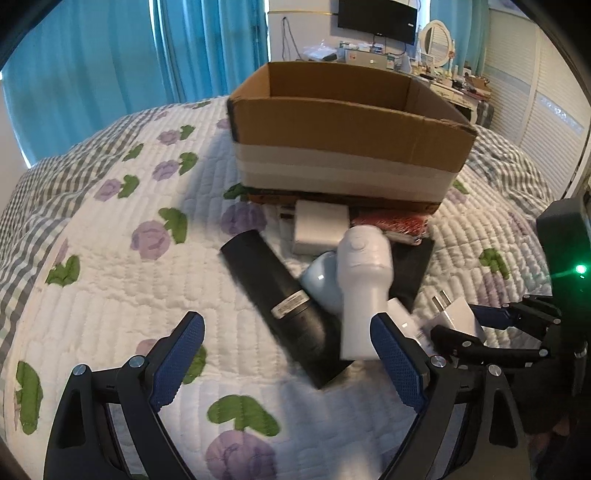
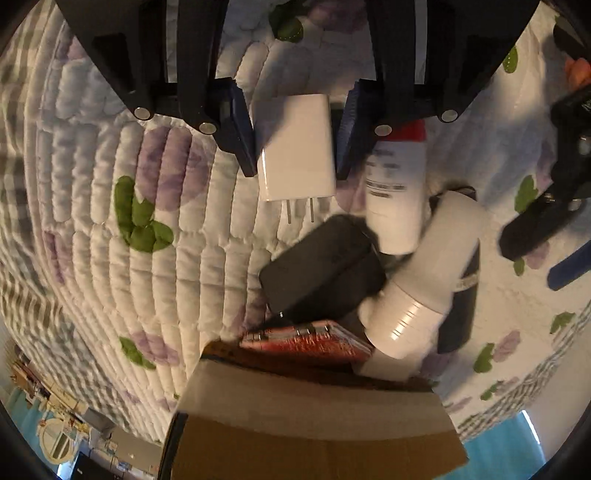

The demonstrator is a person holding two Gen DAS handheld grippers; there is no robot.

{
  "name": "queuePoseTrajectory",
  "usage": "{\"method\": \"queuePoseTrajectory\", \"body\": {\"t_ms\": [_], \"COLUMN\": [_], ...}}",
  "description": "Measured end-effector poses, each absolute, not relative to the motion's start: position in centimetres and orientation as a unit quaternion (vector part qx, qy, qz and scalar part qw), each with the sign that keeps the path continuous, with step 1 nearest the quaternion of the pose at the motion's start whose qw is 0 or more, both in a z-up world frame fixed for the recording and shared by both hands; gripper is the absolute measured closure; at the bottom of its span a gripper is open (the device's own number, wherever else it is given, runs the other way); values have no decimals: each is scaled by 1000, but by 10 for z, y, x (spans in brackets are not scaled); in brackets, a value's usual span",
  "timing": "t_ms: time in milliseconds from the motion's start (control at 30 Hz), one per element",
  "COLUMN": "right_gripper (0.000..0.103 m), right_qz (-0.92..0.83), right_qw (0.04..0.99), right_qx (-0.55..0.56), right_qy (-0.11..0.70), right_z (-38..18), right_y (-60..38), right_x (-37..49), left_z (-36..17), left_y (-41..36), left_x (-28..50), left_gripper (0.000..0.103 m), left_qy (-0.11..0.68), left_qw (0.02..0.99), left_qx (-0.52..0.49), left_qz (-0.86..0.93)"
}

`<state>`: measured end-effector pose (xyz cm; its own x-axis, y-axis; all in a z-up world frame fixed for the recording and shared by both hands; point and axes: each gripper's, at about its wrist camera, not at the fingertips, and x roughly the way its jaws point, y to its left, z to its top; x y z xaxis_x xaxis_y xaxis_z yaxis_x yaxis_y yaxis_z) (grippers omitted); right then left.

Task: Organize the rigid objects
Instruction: 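Grasp the white cylindrical device with the left tool while the right tool grasps the white charger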

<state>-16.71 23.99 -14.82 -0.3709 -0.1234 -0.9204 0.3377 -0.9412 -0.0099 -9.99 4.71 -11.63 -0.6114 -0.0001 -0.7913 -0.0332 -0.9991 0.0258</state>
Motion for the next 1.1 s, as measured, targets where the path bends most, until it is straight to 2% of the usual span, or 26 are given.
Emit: {"method": "queuePoseTrajectory", "body": {"t_ms": [167,233,433,500,533,567,800,1100], "right_gripper": [62,62,62,62,62,62,62,62], "right_qz": [-853,-859,-857,-857,-858,-858,-865,-890], "right_qw": [122,107,115,117,119,120,122,123], "right_qx": [497,488,497,495,494,493,482,433], "right_qy": [104,116,80,80,79,78,76,78], "right_z": [-113,-108,-110,-110,-110,-109,-102,-44], "right_y": [255,260,278,275,273,273,276,271], "right_x": [-169,-175,-183,-182,-183,-184,-176,-155], "left_z": [-111,-115,-138,-143,-145,-147,-140,-55], "left_y": [73,82,89,91,94,96,90,74], "left_x": [-117,-127,-157,-160,-160,-160,-153,-122], "left_gripper": [11,12,13,26,50,58,59,59], "left_qy": [34,41,50,46,53,56,53,52], "left_qw": [46,50,41,57,63,71,84,102], "left_qx": [-430,-432,-454,-462,-463,-464,-462,-396], "left_qz": [901,900,889,884,882,881,881,911]}}
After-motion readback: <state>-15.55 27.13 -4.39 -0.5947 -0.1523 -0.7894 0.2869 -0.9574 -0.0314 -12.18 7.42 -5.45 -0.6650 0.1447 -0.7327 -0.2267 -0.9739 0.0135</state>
